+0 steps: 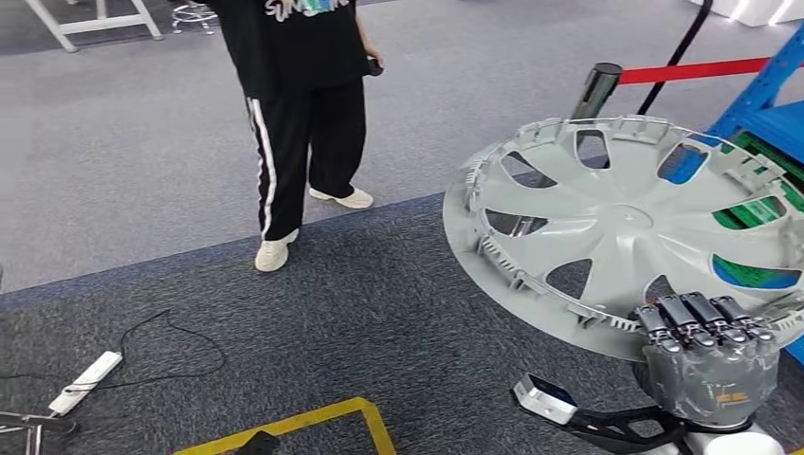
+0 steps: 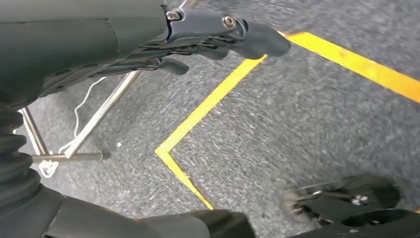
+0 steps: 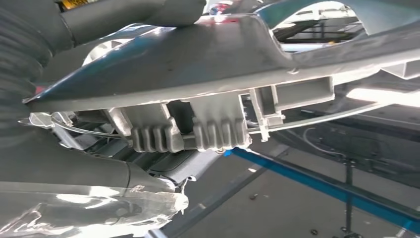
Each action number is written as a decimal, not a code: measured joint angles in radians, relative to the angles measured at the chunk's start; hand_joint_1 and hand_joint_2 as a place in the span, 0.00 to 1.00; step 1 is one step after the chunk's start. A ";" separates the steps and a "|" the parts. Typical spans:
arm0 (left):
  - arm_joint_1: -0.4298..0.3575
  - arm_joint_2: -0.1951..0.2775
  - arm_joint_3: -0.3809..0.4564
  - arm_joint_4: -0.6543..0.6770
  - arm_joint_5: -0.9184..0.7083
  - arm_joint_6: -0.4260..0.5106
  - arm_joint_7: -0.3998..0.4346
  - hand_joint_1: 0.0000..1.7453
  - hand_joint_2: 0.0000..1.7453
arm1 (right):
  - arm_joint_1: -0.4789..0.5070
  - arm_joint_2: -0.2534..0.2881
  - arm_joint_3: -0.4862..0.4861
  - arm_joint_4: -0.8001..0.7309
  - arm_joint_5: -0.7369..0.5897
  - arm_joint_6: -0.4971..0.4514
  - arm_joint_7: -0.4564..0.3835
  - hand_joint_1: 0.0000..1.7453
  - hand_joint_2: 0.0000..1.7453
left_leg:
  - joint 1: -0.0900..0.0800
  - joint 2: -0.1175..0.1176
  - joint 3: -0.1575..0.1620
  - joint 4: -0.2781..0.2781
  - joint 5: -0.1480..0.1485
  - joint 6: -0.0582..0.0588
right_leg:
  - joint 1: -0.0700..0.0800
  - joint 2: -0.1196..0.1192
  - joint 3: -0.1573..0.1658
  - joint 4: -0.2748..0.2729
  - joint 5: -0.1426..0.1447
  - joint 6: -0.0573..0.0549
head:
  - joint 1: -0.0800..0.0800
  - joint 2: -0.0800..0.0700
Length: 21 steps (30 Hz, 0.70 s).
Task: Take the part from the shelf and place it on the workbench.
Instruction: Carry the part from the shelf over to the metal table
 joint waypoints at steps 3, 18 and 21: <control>-0.001 0.007 0.000 0.000 0.001 -0.003 0.004 0.00 1.00 | 0.000 0.000 0.000 0.004 0.000 0.000 0.000 1.00 1.00 | 0.017 0.012 0.003 0.010 0.022 -0.022 | -0.010 -0.046 -0.001 0.005 -0.006 0.013 | 0.001 0.000; 0.002 -0.002 0.001 0.001 0.002 -0.012 0.008 0.00 1.00 | 0.001 0.000 0.001 0.007 0.000 0.000 0.001 1.00 1.00 | 0.000 -0.045 0.095 -0.164 0.074 0.051 | -0.011 0.014 -0.167 0.339 -0.147 0.036 | 0.017 0.000; 0.000 -0.002 0.001 0.001 0.002 -0.015 0.008 0.00 1.00 | 0.002 0.000 0.001 0.007 0.000 0.000 0.001 1.00 1.00 | -0.001 -0.092 0.096 -0.162 0.074 0.047 | -0.014 0.074 -0.096 0.154 -0.045 0.029 | 0.017 0.000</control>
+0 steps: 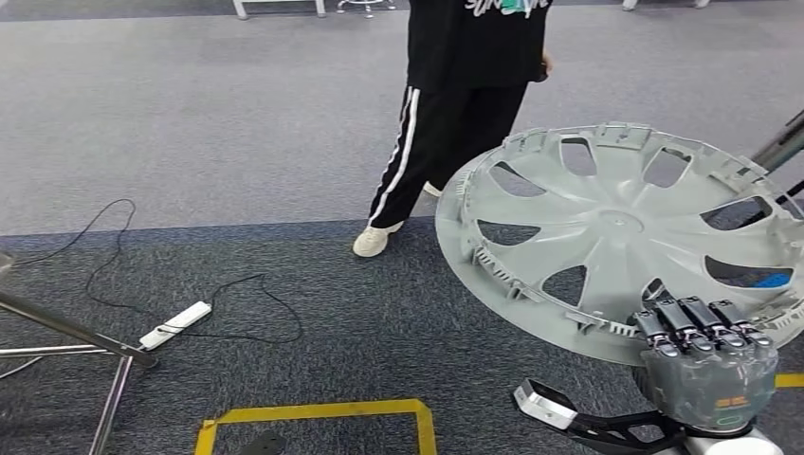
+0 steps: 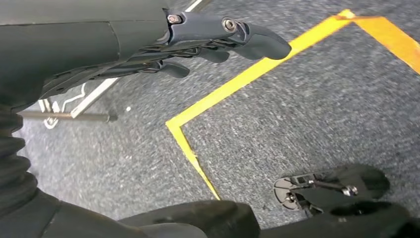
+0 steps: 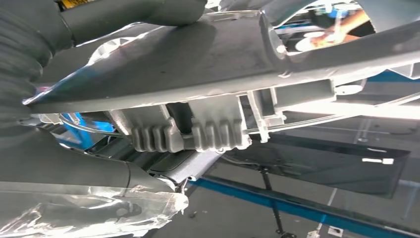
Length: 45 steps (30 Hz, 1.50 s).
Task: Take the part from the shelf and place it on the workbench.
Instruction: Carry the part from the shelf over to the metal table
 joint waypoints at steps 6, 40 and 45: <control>0.004 0.003 0.003 0.000 0.016 -0.024 0.001 0.00 1.00 | -0.001 0.000 0.004 0.005 0.001 0.000 -0.001 1.00 1.00 | 0.005 0.003 -0.025 0.013 -0.003 -0.034 | 0.003 -0.012 0.039 -0.077 0.019 -0.003 | -0.005 0.000; -0.004 0.021 0.029 0.000 0.026 -0.056 0.015 0.00 1.00 | -0.068 0.000 0.014 0.131 0.000 0.000 -0.041 1.00 1.00 | -0.011 0.088 -0.113 0.183 -0.085 -0.031 | 0.014 -0.065 0.043 -0.085 0.020 -0.028 | -0.009 0.000; -0.005 0.029 0.029 0.000 0.019 -0.073 0.032 0.00 1.00 | -0.089 -0.001 0.019 0.163 0.001 0.000 -0.035 1.00 1.00 | -0.022 0.143 -0.047 0.103 -0.021 -0.012 | 0.023 -0.134 0.046 -0.085 0.017 -0.031 | -0.010 0.000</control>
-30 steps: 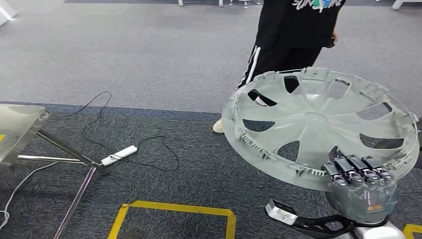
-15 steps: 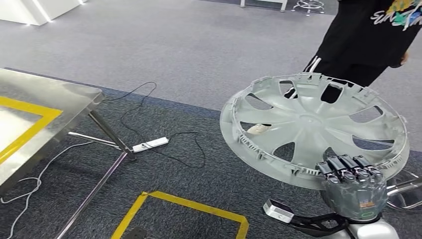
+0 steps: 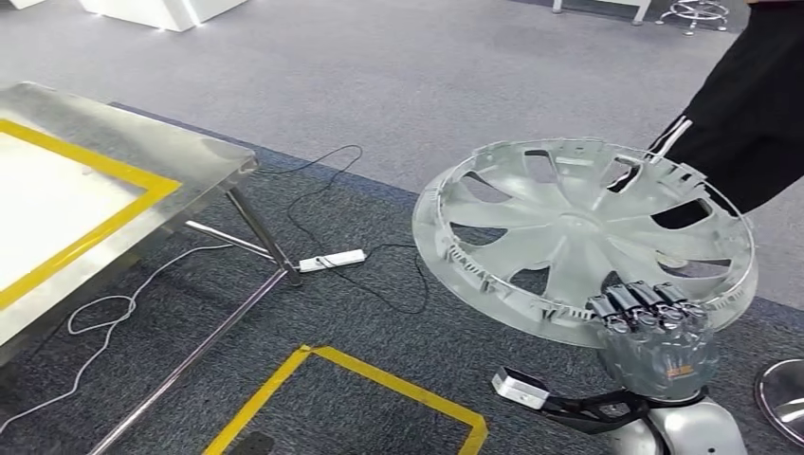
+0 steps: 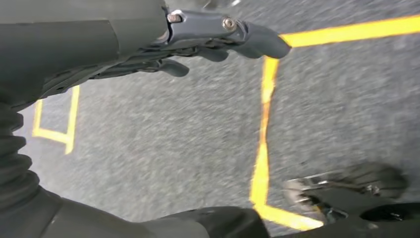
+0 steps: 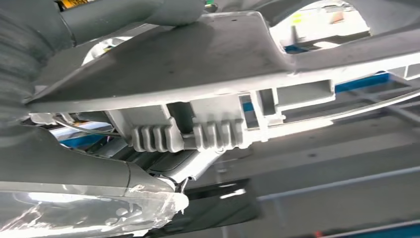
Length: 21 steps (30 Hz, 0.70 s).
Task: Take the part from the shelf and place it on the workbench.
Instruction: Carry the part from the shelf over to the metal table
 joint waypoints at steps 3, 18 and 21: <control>0.000 0.003 0.000 0.000 -0.004 -0.004 0.003 0.00 1.00 | -0.013 -0.002 0.004 0.013 0.000 0.000 0.004 1.00 1.00 | -0.018 0.060 0.063 -0.128 0.023 0.018 | 0.009 -0.033 0.000 0.002 -0.004 0.008 | 0.000 0.000; 0.006 0.002 0.000 0.000 -0.010 0.000 0.011 0.00 1.00 | -0.063 -0.071 0.048 0.090 -0.001 0.000 0.094 1.00 1.00 | 0.015 -0.144 0.050 -0.127 0.036 0.009 | -0.027 0.156 -0.013 0.014 0.001 0.055 | 0.013 0.000; 0.013 0.004 0.000 0.000 -0.010 0.001 0.013 0.00 1.00 | -0.064 -0.081 0.057 0.102 0.000 0.000 0.106 1.00 1.00 | 0.018 -0.160 0.036 -0.126 0.040 -0.006 | -0.024 0.132 -0.013 0.011 0.002 0.033 | 0.013 0.000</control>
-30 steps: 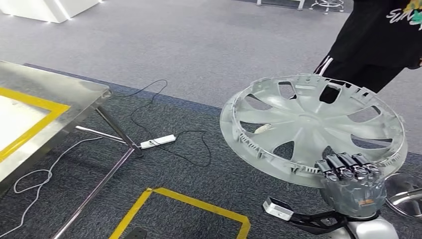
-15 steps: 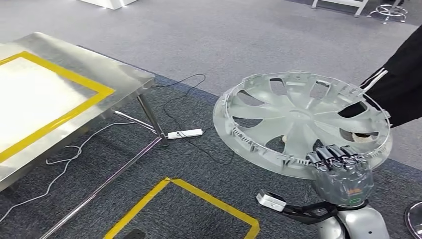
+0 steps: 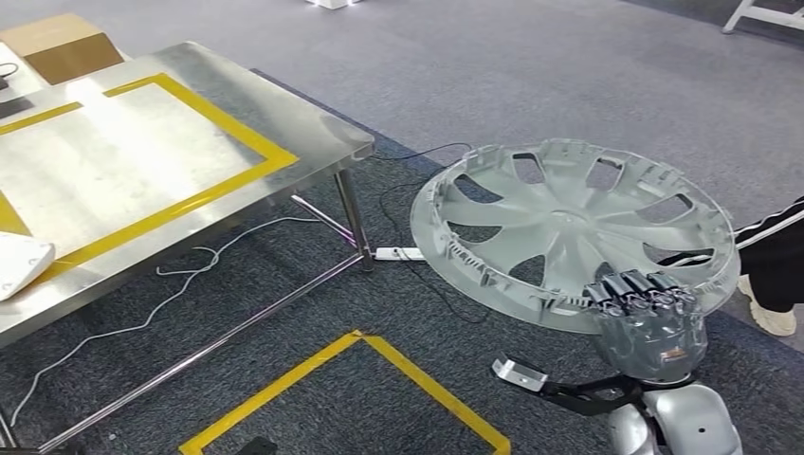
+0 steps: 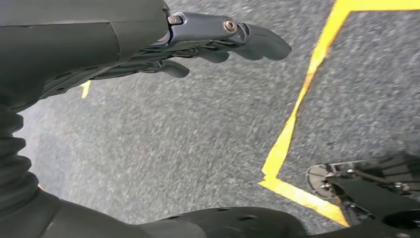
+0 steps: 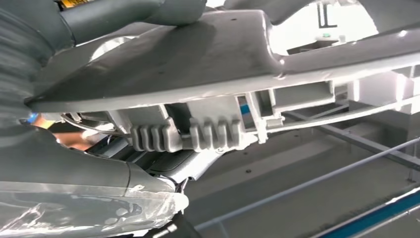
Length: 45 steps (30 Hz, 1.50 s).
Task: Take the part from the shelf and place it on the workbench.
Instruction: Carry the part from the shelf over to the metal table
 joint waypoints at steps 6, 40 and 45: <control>-0.004 0.002 0.000 0.000 0.000 -0.001 0.001 0.00 1.00 | -0.002 -0.010 0.008 0.011 -0.001 0.000 0.016 1.00 1.00 | -0.006 0.111 -0.099 0.204 -0.111 -0.013 | 0.006 -0.056 0.002 -0.004 0.000 -0.021 | -0.013 0.000; -0.006 0.001 0.002 0.000 0.019 -0.016 0.000 0.00 1.00 | -0.039 -0.099 0.100 0.066 -0.001 0.000 0.138 1.00 1.00 | -0.009 0.120 -0.138 0.269 -0.100 -0.015 | 0.006 -0.101 0.005 -0.010 0.001 -0.023 | -0.020 0.000; -0.008 0.004 0.002 0.000 0.022 -0.019 0.001 0.00 1.00 | -0.055 -0.122 0.135 0.076 -0.001 0.000 0.201 1.00 1.00 | -0.022 0.196 -0.002 0.008 0.003 0.003 | 0.017 -0.155 0.014 -0.008 -0.010 -0.007 | -0.020 0.000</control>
